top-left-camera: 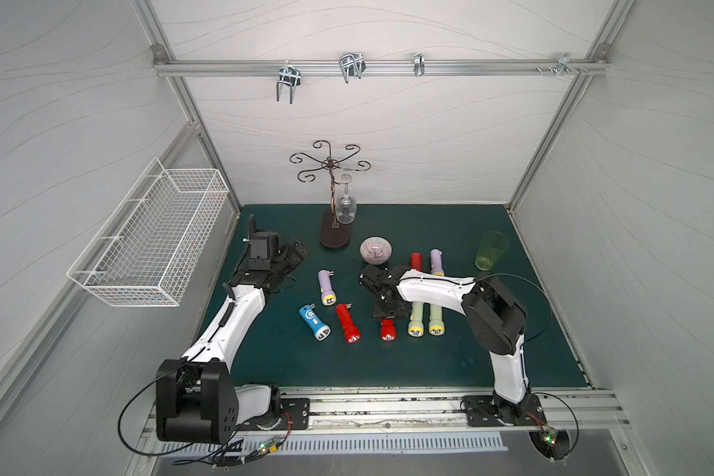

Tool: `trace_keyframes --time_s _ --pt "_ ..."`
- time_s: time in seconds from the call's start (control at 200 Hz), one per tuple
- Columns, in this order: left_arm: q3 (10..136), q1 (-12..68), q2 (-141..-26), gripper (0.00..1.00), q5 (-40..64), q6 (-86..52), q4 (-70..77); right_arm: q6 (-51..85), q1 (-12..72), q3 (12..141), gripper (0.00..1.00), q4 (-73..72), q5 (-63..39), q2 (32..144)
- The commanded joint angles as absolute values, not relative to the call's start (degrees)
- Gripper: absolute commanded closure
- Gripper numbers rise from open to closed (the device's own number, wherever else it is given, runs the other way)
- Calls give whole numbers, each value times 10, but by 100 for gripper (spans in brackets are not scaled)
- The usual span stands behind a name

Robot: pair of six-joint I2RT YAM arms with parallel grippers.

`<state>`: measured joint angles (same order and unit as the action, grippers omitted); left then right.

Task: Close the plug at the bottom of the flashlight
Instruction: Pick up the flashlight from the center of the board.

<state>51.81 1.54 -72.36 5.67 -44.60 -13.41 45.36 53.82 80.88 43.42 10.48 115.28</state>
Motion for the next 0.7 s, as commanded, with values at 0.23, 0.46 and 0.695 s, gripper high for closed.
trace_keyframes --time_s 0.23,0.46,0.695 --pt "518 13 -718 4 67 -452 -102 439 525 828 60 486 113 1179" --pt "520 12 -719 4 71 -451 -104 392 528 816 88 453 119 1117" --pt "530 13 -723 4 116 -474 -96 253 507 813 100 367 59 1011"
